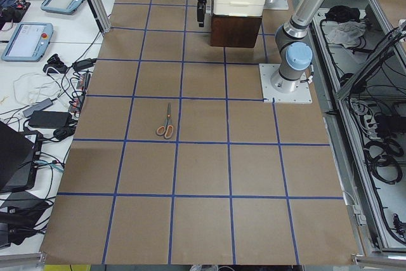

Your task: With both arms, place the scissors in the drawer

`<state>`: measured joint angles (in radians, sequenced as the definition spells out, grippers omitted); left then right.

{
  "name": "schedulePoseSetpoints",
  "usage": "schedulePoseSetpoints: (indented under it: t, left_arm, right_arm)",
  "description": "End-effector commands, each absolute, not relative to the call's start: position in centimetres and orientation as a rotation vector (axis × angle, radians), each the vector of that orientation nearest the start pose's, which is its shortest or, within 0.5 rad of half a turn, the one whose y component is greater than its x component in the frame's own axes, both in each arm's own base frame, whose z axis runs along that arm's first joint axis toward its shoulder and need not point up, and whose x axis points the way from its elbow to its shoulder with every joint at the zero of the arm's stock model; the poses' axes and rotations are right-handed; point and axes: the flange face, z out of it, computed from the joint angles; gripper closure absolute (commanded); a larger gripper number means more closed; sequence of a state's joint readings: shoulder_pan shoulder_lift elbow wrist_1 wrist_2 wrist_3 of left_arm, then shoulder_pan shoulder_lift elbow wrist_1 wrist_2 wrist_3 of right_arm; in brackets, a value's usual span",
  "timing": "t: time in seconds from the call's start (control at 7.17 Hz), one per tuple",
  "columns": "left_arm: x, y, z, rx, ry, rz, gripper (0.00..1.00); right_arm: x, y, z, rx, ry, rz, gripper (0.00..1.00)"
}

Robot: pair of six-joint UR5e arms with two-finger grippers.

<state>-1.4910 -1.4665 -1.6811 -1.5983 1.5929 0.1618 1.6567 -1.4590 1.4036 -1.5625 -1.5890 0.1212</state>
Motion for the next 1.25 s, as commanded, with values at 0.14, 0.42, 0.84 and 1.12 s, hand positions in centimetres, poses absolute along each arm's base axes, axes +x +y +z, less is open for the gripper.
schedulePoseSetpoints:
  t: [0.14,0.42,0.84,1.12]
  left_arm:
    - [-9.5,-45.4,47.9,0.130,3.118,0.059,0.00]
    - [-8.8,-45.7,48.2,0.108,3.119,0.048,0.00]
    - [-4.3,-47.7,47.1,0.468,3.095,0.062,0.00]
    - [-1.0,-49.4,45.2,0.615,3.077,0.082,0.00]
  right_arm:
    - [17.8,-53.0,51.2,0.056,3.151,-0.077,0.00]
    - [17.8,-53.0,51.2,0.056,3.152,-0.077,0.00]
    - [17.9,-52.9,51.3,0.054,3.150,-0.079,0.00]
    - [17.8,-53.0,51.3,0.056,3.147,-0.079,0.00]
